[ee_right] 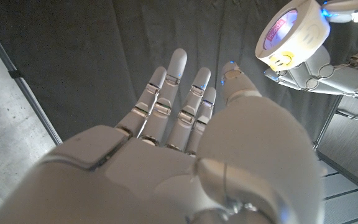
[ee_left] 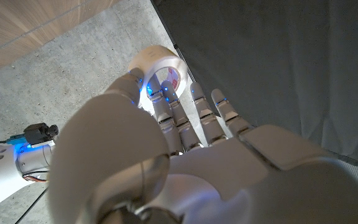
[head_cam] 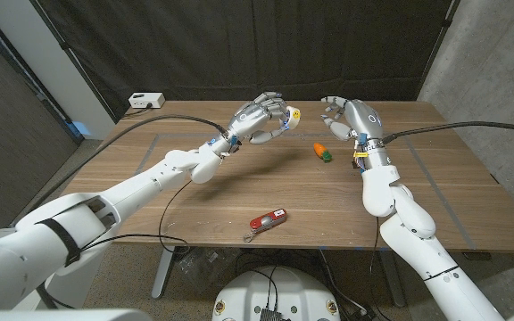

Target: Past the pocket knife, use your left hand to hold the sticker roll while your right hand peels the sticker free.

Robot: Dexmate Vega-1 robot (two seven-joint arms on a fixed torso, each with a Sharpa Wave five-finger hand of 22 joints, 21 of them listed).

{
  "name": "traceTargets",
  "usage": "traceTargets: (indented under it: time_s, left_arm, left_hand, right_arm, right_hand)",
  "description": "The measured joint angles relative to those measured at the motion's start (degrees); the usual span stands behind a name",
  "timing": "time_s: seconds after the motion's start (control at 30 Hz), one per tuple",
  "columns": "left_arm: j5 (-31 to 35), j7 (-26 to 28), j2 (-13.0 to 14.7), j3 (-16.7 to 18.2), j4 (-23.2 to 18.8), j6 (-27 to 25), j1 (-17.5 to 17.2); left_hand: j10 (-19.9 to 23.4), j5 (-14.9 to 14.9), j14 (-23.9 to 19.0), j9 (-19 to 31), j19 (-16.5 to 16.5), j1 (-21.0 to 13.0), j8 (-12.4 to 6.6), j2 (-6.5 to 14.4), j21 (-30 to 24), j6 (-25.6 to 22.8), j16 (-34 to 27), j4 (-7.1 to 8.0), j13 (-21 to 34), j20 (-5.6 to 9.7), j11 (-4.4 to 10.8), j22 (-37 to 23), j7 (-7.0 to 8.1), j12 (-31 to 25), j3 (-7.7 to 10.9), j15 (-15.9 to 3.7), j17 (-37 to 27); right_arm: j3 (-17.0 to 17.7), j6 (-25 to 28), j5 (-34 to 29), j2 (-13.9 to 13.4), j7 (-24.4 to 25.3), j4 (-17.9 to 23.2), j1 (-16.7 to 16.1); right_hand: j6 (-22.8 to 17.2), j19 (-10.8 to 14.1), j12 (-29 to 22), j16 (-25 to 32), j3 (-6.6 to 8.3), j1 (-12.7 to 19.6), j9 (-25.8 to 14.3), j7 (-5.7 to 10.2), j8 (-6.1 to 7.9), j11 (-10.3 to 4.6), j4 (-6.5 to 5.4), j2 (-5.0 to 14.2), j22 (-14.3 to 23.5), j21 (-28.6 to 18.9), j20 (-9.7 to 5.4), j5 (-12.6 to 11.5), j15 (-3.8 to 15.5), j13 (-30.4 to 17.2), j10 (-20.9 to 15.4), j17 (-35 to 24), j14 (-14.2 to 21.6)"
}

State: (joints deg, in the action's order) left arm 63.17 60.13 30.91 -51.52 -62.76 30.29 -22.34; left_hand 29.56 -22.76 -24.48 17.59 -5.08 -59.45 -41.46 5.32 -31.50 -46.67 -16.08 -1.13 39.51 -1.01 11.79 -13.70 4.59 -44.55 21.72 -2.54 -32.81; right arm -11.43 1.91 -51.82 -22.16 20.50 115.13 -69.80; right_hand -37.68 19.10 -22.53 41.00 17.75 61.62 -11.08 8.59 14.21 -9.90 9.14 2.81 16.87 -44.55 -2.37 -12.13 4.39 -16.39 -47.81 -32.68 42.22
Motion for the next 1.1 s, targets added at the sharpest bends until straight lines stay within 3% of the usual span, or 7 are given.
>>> traceTargets:
  time_s: [0.17, 0.5, 1.1]
  left_arm:
    - [1.6, 1.6, -0.5, 0.1, 0.6, -0.2, 0.1]
    - [5.2, 3.1, -2.5, 3.7, 2.0, 1.3, -1.2]
    - [5.6, 3.8, -3.4, 2.1, 3.4, 2.2, 0.3]
  left_hand:
    - [0.1, 0.0, -0.1, 0.0, 0.0, -0.1, 0.0, 0.1, -0.2, 0.0, 0.0, 0.0, 0.5, 0.0, 0.12, 0.0, -0.02, -0.4, 0.0, 0.08, -0.3]
    - [0.2, -0.4, -0.4, 0.0, 0.0, -0.4, 0.0, -0.1, -0.5, -0.2, 0.2, 0.01, 1.0, 0.0, 0.19, 0.0, -0.2, -0.9, -0.47, -0.21, -0.5]
    - [0.2, -1.2, -0.4, 0.0, 0.0, -0.4, 0.0, -0.1, -0.6, -0.2, 0.7, 0.32, 1.5, -0.01, 0.17, 0.0, -0.19, -1.3, -0.78, -0.21, -1.1]
  right_arm:
    - [-0.5, 0.3, -1.2, -0.6, 0.5, 0.7, -0.2]
    - [-1.4, 0.8, -3.9, -1.5, 1.7, 1.6, -0.3]
    - [-3.6, 2.1, -7.6, -2.9, 2.3, 2.3, 0.1]
  right_hand:
    - [-1.3, 0.0, -0.8, 1.2, -0.8, 0.6, 0.0, 0.52, 0.0, -0.49, -0.17, 0.0, 0.1, -1.0, -0.01, -0.4, 0.14, -0.6, -1.3, -1.4, 0.7]
    - [-2.9, -0.5, -1.9, 2.6, -1.89, 1.8, 0.0, 0.82, 0.0, -0.74, -0.13, -0.3, 0.5, -2.3, -0.09, -0.4, 0.22, -1.6, -3.5, -3.3, 1.2]
    - [-4.4, -0.5, -2.7, 3.7, -2.92, 2.5, 0.0, 0.92, -0.01, -1.1, -0.53, -0.51, 0.8, -3.6, -0.08, -0.9, 0.32, -2.8, -4.8, -5.1, 1.5]
